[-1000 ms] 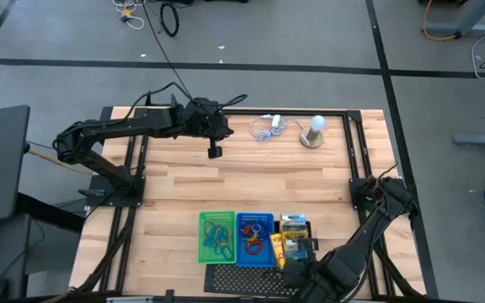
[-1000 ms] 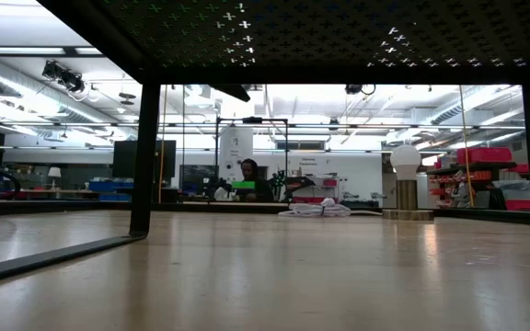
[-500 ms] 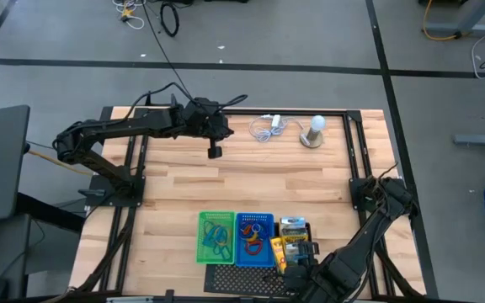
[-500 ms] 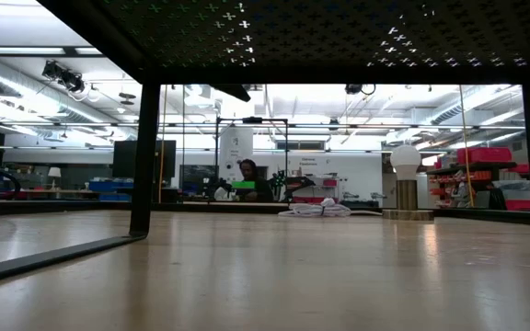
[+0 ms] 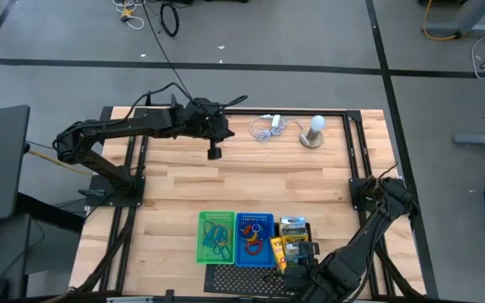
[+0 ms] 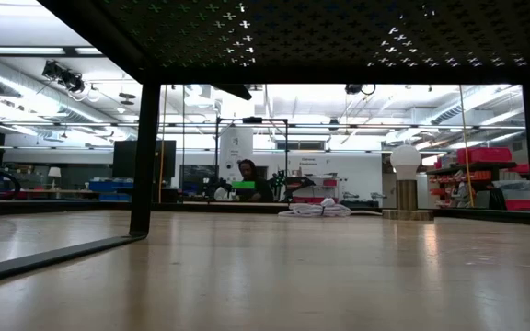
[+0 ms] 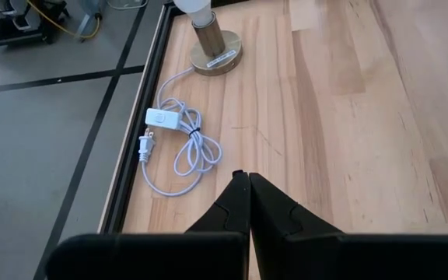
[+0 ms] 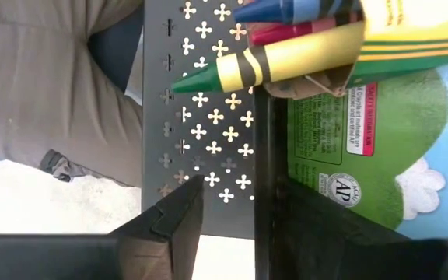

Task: Pick & Place Office Desk Supplies
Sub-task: Put the black bin on the shelf

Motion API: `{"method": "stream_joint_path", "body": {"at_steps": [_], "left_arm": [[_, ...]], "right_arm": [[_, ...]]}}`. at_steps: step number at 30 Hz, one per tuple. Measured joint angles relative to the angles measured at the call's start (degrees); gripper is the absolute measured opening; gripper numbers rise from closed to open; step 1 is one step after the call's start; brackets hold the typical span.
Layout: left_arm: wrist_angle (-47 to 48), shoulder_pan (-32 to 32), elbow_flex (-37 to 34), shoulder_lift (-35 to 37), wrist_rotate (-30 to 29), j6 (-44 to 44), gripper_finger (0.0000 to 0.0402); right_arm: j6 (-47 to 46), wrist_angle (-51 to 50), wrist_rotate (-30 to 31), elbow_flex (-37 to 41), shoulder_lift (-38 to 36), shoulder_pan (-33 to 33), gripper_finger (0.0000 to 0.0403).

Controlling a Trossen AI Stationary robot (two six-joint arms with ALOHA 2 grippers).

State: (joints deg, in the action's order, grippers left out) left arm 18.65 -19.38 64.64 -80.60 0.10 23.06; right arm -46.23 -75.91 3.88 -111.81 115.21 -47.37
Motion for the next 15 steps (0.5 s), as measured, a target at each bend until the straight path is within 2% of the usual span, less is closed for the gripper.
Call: {"method": "stream_joint_path", "body": {"at_steps": [11,15], "left_arm": [[0.0,0.0,0.0,0.0,0.0,0.1,0.0001],[0.0,0.3,0.0,0.0,0.6,0.2,0.0001]], "right_arm": [[0.0,1.4,1.1,0.0,-0.5,0.0,0.0176],[0.0,1.7,1.1,0.0,-0.5,0.0,0.0195]]}}
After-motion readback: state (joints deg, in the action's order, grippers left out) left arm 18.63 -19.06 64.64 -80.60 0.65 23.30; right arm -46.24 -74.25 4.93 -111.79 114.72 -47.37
